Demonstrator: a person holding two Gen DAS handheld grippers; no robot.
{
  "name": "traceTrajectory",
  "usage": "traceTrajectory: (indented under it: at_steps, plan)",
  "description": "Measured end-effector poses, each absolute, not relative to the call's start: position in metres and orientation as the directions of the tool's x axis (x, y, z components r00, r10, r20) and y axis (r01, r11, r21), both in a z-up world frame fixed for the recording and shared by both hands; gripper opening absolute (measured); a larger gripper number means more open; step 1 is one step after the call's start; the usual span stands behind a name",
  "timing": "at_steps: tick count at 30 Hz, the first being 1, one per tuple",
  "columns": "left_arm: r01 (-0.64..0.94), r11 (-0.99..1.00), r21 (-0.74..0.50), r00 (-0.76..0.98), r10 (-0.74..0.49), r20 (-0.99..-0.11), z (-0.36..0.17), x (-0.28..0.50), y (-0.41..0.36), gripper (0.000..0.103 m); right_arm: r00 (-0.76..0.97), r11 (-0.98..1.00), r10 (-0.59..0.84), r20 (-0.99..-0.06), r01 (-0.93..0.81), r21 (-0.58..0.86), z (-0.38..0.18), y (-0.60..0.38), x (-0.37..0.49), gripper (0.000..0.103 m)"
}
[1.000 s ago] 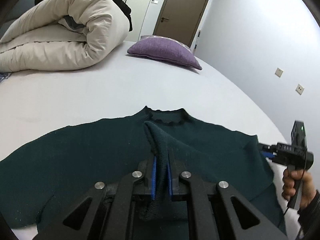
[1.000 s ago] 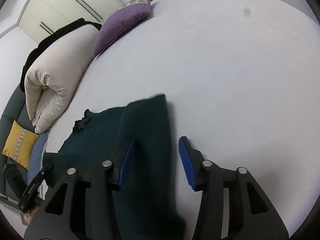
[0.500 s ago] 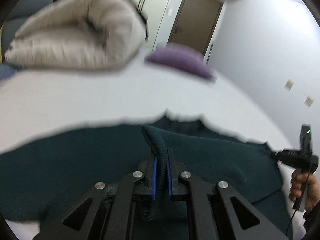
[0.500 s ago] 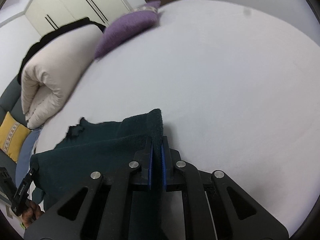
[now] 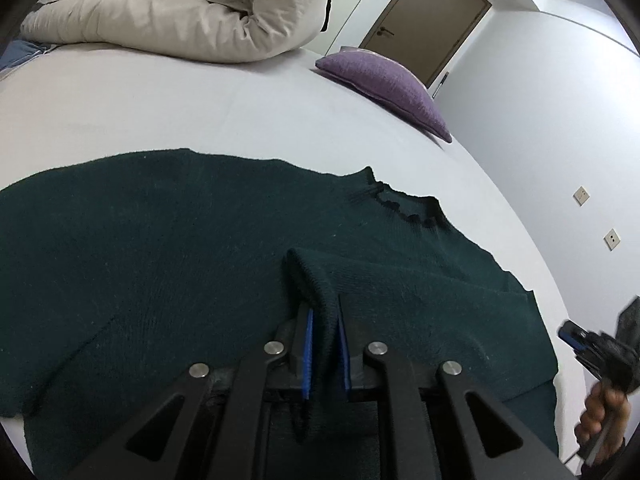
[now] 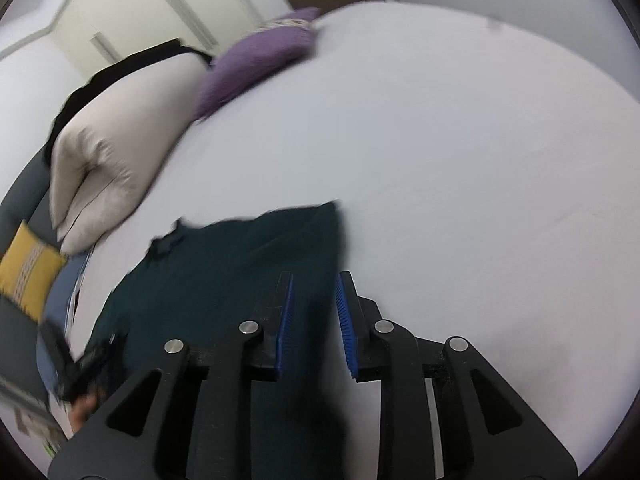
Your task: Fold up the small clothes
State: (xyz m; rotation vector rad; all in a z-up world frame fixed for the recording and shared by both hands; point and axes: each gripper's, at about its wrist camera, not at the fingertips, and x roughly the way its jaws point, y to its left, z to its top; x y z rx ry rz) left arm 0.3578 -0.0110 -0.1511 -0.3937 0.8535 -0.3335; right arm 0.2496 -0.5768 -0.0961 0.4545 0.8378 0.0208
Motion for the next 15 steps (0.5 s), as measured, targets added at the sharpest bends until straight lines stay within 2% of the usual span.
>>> traceTrajectory:
  at_steps: [3,5,6,12,15]
  plan:
    - [0.13,0.886,-0.444,0.618,-0.423,-0.663,-0.15,0.357,-0.014,0.014,0.631,0.951,0.165,-0.758,0.102,0.291,-0.105,-0.548,0.243,0.021]
    - [0.128,0.877,-0.463,0.612,-0.437,-0.659,-0.152,0.356,-0.013,0.014,0.568,0.967,0.109,-0.816,0.129,0.219,-0.127,-0.544,0.248,0.019]
    - [0.127,0.871,-0.475,0.61,-0.446,-0.655,-0.153,0.355,-0.011,0.014,0.573,0.963,0.106,-0.813,0.143,0.227,-0.133,-0.551,0.248,0.016]
    - [0.129,0.862,-0.49,0.612,-0.458,-0.645,-0.155,0.355,-0.008,0.015,0.589,0.936,0.047,-0.807,0.255,0.241,-0.124,-0.577,0.24,0.018]
    - [0.128,0.859,-0.495,0.607,-0.463,-0.646,-0.156,0.352,-0.007,0.015,0.63,0.94,0.116,-0.768,0.181,0.29,-0.107,-0.56,0.244,0.019]
